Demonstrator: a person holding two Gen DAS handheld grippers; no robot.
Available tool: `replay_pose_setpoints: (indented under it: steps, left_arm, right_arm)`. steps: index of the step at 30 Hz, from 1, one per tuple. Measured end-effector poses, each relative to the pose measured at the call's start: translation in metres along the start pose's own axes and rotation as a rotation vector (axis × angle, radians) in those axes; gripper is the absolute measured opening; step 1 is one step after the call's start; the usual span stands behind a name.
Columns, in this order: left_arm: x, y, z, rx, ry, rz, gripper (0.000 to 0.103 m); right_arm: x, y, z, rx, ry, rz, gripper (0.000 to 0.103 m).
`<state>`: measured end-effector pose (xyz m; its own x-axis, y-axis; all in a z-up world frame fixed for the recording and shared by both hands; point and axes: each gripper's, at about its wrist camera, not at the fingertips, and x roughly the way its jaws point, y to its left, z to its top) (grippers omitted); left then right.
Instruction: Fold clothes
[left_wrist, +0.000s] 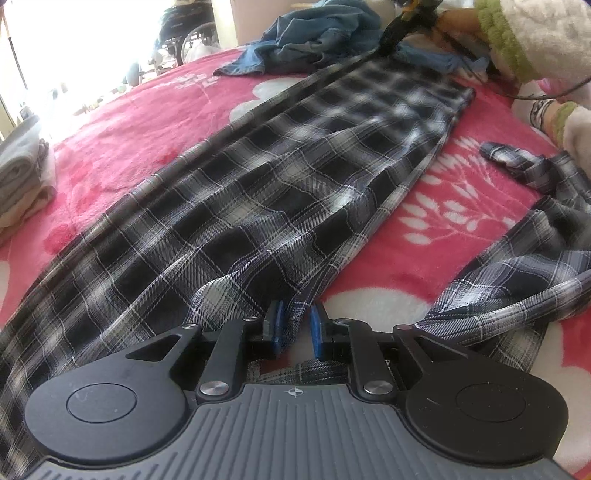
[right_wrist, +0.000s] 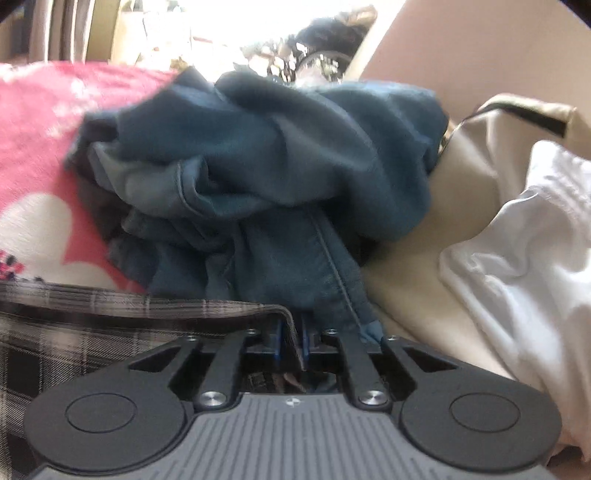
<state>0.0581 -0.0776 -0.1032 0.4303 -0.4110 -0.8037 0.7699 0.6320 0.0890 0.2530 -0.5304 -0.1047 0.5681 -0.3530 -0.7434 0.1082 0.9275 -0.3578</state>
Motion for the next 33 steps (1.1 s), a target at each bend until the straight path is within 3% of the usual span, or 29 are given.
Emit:
replay_pose_setpoints:
  steps: [5, 9, 11, 14, 17, 21, 28, 33]
  left_arm:
    - [0.001, 0.002, -0.001, 0.005, 0.0, -0.01, 0.015]
    - [0.001, 0.003, -0.002, 0.008, -0.003, -0.011, 0.016]
    - [0.001, 0.002, -0.002, 0.008, -0.004, -0.01, 0.016]
    - [0.002, 0.002, -0.001, 0.01, -0.005, -0.006, 0.016]
    - [0.001, 0.001, -0.002, 0.016, -0.009, -0.005, 0.016]
    - [0.001, 0.002, -0.003, 0.017, -0.017, -0.005, 0.016]
    - [-0.001, -0.001, -0.002, 0.03, -0.032, 0.017, 0.016]
    - [0.001, -0.007, -0.001, 0.049, -0.043, 0.045, 0.016]
  right_arm:
    - [0.001, -0.025, 0.012, 0.136, 0.022, 0.059, 0.024]
    - [-0.008, -0.058, 0.022, 0.286, 0.009, 0.08, 0.033]
    - [-0.015, -0.068, 0.026, 0.305, -0.011, 0.002, 0.043]
    - [-0.031, -0.08, 0.025, 0.293, -0.08, -0.092, 0.043]
    - [-0.053, -0.086, 0.017, 0.272, -0.136, -0.05, 0.043]
    - [-0.08, -0.09, -0.022, 0.387, -0.073, 0.09, 0.043]
    - [-0.094, -0.112, -0.143, 0.914, 0.219, 0.249, 0.043]
    - [-0.081, -0.11, -0.189, 1.167, 0.26, 0.378, 0.043]
